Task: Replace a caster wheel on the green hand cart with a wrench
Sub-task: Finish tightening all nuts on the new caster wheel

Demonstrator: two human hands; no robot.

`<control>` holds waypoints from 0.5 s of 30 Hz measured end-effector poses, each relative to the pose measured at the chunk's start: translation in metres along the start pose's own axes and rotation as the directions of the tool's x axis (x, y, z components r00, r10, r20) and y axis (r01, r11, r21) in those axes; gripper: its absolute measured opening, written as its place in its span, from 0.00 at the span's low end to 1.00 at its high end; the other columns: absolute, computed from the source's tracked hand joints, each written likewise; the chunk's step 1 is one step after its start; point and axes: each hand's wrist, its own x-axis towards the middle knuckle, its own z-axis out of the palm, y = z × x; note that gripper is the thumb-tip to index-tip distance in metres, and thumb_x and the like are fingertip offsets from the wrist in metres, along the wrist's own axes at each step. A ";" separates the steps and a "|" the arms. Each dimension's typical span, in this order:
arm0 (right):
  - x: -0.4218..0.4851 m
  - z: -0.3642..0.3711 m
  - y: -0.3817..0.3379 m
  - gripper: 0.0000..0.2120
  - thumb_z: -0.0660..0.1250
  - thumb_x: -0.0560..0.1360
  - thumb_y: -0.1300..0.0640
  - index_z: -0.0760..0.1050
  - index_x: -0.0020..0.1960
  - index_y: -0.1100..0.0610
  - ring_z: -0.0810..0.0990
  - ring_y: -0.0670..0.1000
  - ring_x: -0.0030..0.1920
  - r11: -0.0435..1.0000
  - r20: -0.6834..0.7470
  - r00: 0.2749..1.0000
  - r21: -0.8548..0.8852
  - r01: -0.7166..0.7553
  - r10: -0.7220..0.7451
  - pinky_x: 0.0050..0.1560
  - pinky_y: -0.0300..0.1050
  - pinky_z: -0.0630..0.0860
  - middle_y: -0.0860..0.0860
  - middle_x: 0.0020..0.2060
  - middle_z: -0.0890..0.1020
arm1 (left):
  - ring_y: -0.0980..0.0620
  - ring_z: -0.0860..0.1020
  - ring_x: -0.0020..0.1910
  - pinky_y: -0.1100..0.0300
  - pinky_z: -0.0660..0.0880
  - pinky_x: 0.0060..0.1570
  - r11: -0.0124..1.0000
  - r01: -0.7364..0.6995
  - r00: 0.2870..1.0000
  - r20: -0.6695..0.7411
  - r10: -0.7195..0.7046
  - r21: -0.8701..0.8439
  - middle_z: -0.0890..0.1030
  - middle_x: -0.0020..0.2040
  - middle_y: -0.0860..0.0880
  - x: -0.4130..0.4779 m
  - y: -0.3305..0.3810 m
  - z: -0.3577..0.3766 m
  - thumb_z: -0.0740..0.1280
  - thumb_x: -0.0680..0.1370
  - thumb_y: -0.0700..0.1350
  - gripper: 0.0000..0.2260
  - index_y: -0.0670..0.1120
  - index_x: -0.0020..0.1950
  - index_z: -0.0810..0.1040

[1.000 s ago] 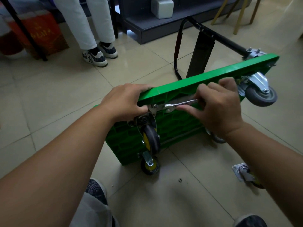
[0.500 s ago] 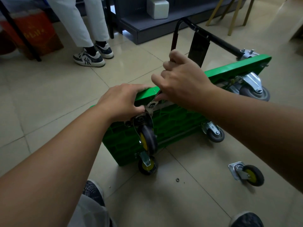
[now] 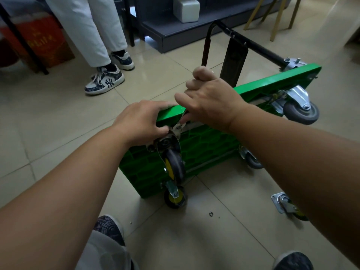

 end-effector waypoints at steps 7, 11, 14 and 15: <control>0.008 -0.020 0.003 0.24 0.67 0.74 0.35 0.71 0.46 0.57 0.80 0.56 0.42 0.999 0.112 0.994 0.044 -0.024 0.019 0.63 0.53 0.58 0.54 0.33 0.83 | 0.48 0.74 0.42 0.55 0.65 0.39 1.000 -0.001 1.000 0.002 0.001 0.004 0.76 0.44 0.55 0.000 0.000 0.001 0.72 0.75 0.51 0.26 0.66 0.71 0.71; -0.044 -0.034 -0.010 0.25 0.66 0.75 0.33 0.74 0.43 0.56 0.76 0.55 0.35 0.758 -0.053 0.799 0.358 -0.545 0.599 0.56 0.52 0.65 0.54 0.33 0.79 | 0.50 0.73 0.43 0.56 0.66 0.40 1.000 0.006 1.000 0.009 -0.006 0.013 0.80 0.49 0.56 0.000 0.000 0.002 0.71 0.75 0.52 0.29 0.69 0.73 0.68; -0.107 -0.012 -0.067 0.24 0.62 0.74 0.31 0.71 0.43 0.53 0.72 0.53 0.37 0.244 0.433 0.398 0.369 -0.897 0.809 0.55 0.54 0.69 0.51 0.34 0.77 | 0.48 0.78 0.51 0.56 0.68 0.44 0.999 -0.001 1.000 0.004 0.001 0.033 0.82 0.59 0.56 0.000 0.000 0.005 0.70 0.75 0.54 0.29 0.67 0.74 0.67; -0.128 0.002 -0.094 0.23 0.63 0.73 0.32 0.70 0.42 0.52 0.72 0.54 0.39 0.104 0.565 0.275 0.316 -0.943 0.778 0.54 0.54 0.70 0.50 0.34 0.77 | 0.47 0.79 0.55 0.56 0.69 0.45 0.999 -0.007 1.000 -0.004 0.007 0.046 0.82 0.61 0.56 0.001 0.000 0.006 0.70 0.75 0.56 0.29 0.66 0.75 0.67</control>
